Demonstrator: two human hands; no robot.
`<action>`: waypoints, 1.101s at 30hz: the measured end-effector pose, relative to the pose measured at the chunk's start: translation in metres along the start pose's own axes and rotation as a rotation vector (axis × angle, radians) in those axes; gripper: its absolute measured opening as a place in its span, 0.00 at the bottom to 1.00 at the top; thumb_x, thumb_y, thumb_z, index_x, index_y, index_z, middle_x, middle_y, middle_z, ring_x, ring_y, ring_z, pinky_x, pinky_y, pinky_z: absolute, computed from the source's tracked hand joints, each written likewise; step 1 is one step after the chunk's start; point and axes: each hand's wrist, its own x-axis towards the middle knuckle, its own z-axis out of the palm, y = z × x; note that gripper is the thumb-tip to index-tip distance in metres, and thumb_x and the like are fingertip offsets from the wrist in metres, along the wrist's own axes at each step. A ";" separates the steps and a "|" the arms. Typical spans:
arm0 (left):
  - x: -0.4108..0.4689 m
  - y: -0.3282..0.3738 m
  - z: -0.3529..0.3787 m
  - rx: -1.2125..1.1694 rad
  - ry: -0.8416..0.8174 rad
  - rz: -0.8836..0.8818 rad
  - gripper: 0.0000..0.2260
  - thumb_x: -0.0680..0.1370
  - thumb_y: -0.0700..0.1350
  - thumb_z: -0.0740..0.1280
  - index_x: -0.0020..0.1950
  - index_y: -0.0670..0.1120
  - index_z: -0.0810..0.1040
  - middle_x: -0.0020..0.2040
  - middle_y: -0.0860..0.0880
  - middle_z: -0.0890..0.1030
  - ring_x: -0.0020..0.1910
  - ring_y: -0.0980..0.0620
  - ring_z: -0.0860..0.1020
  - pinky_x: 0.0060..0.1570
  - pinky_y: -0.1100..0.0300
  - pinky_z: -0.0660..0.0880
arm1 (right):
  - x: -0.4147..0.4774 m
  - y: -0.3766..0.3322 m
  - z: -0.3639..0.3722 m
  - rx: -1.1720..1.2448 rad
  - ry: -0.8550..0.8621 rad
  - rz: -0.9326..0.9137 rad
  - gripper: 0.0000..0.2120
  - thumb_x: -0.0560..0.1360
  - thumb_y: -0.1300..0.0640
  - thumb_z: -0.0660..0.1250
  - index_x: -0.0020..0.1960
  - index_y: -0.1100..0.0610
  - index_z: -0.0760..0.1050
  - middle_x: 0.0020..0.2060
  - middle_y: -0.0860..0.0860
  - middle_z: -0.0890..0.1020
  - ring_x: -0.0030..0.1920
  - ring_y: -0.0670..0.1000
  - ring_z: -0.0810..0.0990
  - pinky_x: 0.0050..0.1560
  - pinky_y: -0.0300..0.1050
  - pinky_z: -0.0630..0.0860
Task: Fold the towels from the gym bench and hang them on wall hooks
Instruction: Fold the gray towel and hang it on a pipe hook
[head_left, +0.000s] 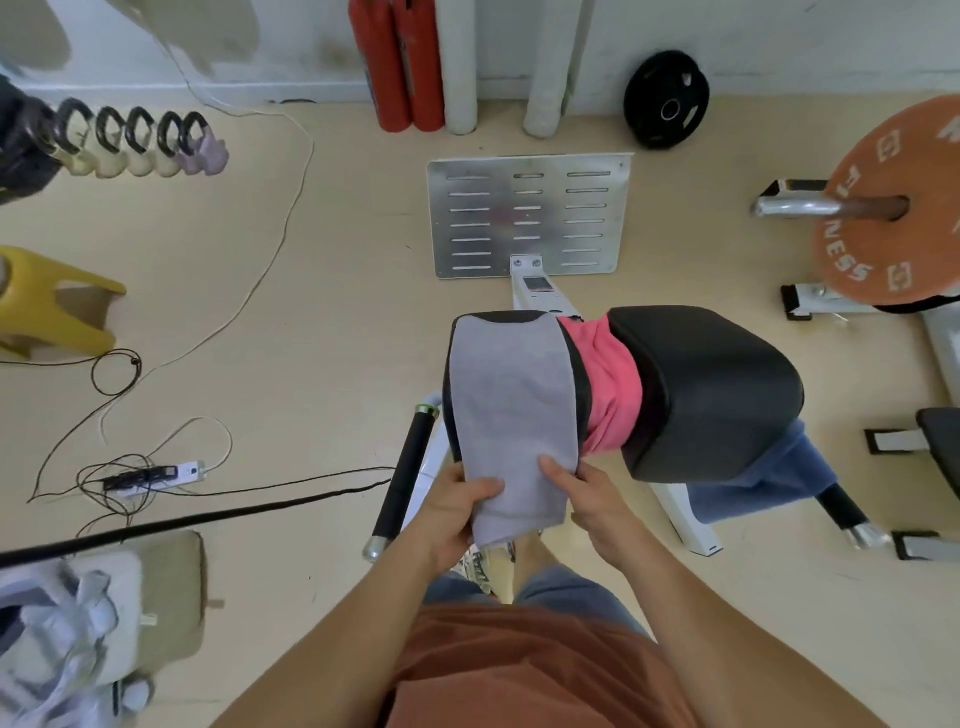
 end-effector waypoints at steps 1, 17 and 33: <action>-0.001 -0.001 -0.002 0.009 0.020 0.011 0.14 0.75 0.34 0.67 0.60 0.40 0.73 0.54 0.40 0.82 0.48 0.42 0.82 0.39 0.54 0.79 | -0.002 0.003 -0.002 -0.011 -0.003 0.020 0.19 0.73 0.52 0.71 0.61 0.60 0.77 0.55 0.54 0.83 0.50 0.51 0.82 0.42 0.40 0.76; -0.036 0.011 0.026 1.786 -0.033 0.955 0.29 0.69 0.55 0.68 0.69 0.56 0.64 0.68 0.56 0.70 0.67 0.54 0.66 0.63 0.56 0.64 | -0.052 -0.037 0.014 0.341 -0.079 0.166 0.09 0.81 0.63 0.58 0.42 0.58 0.71 0.29 0.53 0.70 0.19 0.42 0.65 0.16 0.31 0.58; -0.024 0.102 0.043 1.297 -0.463 0.083 0.15 0.81 0.41 0.61 0.68 0.46 0.71 0.56 0.51 0.76 0.52 0.55 0.74 0.45 0.77 0.69 | 0.002 -0.069 -0.012 -0.187 -0.051 0.320 0.16 0.72 0.47 0.70 0.53 0.56 0.76 0.44 0.53 0.83 0.50 0.53 0.80 0.50 0.51 0.75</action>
